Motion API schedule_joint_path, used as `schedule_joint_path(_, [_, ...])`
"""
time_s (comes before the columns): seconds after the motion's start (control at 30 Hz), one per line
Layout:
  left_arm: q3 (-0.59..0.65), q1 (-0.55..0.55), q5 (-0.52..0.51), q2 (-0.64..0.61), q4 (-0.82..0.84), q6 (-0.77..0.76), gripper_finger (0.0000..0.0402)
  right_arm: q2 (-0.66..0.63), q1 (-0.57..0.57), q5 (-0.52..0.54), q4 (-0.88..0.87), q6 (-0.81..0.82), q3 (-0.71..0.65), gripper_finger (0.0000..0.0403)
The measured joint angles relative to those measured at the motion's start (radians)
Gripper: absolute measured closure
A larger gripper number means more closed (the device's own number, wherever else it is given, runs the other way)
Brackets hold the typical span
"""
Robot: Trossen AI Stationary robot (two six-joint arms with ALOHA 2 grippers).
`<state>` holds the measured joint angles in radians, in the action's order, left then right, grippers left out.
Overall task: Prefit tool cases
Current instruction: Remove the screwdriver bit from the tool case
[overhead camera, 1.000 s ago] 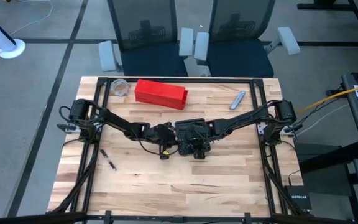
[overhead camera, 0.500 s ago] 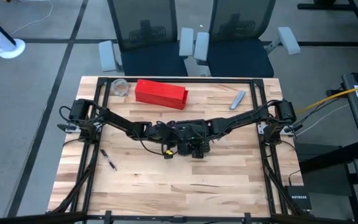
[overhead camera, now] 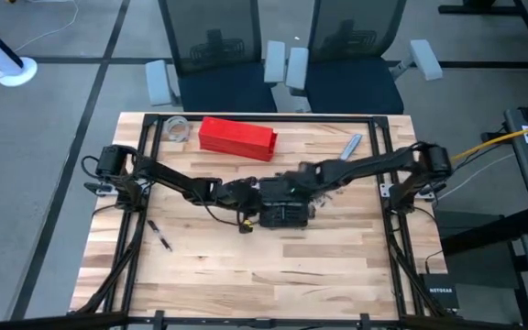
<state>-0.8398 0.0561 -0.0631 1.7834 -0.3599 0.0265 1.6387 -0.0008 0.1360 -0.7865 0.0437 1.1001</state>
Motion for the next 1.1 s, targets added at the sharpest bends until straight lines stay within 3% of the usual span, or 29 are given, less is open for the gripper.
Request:
schedule_joint_path(0.1, [0.002, -0.004, 0.0, -0.01, 0.026, 0.002, 0.0401, -0.107, -0.065, -0.011, 0.014, 0.038, -0.11, 0.0402])
schedule_joint_path(0.17, [0.0, -0.006, 0.0, -0.011, 0.024, 0.003, 0.0401, -0.166, -0.11, -0.074, 0.07, 0.081, -0.181, 0.0402])
schedule_joint_path(0.33, [0.001, -0.011, 0.0, -0.011, 0.038, 0.002, 0.0401, -0.21, -0.159, -0.138, 0.126, 0.11, -0.29, 0.0387])
schedule_joint_path(0.67, [0.002, -0.011, -0.014, -0.023, 0.048, 0.016, 0.0401, -0.2, -0.157, -0.1, 0.132, 0.104, -0.263, 0.0231])
schedule_joint_path(0.77, [0.001, -0.011, -0.035, -0.065, 0.095, 0.053, 0.0401, -0.2, -0.156, -0.147, 0.177, 0.081, -0.218, 0.0198])
schedule_joint_path(0.9, [0.001, -0.011, -0.07, -0.11, 0.205, 0.06, 0.0401, -0.192, -0.101, -0.2, 0.366, 0.054, -0.202, 0.0191])
schedule_joint_path(1.1, [0.014, -0.004, -0.072, -0.103, 0.258, 0.013, 0.0401, -0.084, -0.009, -0.22, 0.559, 0.03, -0.202, 0.0221])
